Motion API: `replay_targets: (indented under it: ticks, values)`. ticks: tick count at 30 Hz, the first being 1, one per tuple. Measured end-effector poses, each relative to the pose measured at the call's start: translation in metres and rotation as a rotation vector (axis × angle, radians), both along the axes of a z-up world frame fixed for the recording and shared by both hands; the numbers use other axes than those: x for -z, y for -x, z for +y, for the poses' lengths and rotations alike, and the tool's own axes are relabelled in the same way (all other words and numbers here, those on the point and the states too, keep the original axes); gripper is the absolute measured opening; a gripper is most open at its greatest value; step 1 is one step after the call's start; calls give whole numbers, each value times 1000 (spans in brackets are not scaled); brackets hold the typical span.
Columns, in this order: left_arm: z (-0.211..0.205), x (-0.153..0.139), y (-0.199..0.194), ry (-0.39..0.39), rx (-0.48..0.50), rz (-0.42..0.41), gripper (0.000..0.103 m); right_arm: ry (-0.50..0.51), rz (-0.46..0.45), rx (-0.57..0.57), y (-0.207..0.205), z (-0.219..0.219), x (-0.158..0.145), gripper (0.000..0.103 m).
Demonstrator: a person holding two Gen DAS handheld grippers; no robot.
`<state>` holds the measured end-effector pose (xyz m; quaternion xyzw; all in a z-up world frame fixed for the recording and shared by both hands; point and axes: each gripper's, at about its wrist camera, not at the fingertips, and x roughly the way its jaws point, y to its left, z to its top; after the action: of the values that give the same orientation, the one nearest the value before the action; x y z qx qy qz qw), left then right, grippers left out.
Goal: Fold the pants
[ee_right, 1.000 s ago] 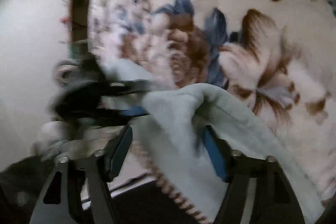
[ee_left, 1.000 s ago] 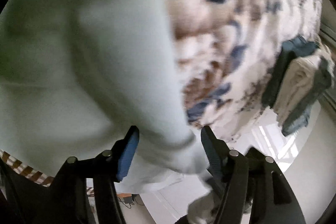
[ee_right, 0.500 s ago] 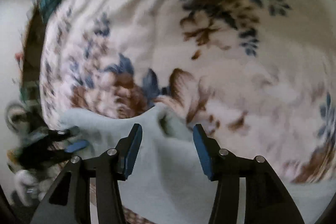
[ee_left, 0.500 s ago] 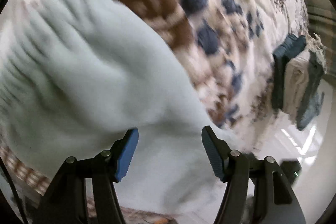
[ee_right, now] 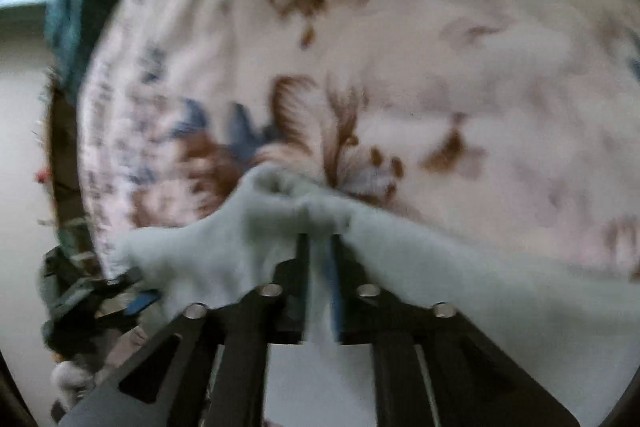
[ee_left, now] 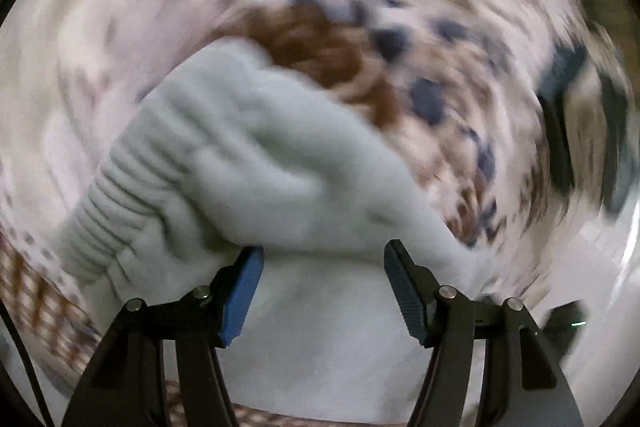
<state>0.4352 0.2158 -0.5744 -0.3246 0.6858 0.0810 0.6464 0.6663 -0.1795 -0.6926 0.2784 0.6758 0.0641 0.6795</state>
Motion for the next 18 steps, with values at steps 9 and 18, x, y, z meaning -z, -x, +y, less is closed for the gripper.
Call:
replay_targets:
  ticks: [9,18]
  values:
    - [-172,-46,19,-293,535,-247,101,62,-205,463,192,-165,-88,98]
    - [-360,-18,48,-134,689,-213,101,421,33,888,377,-411,-65,93]
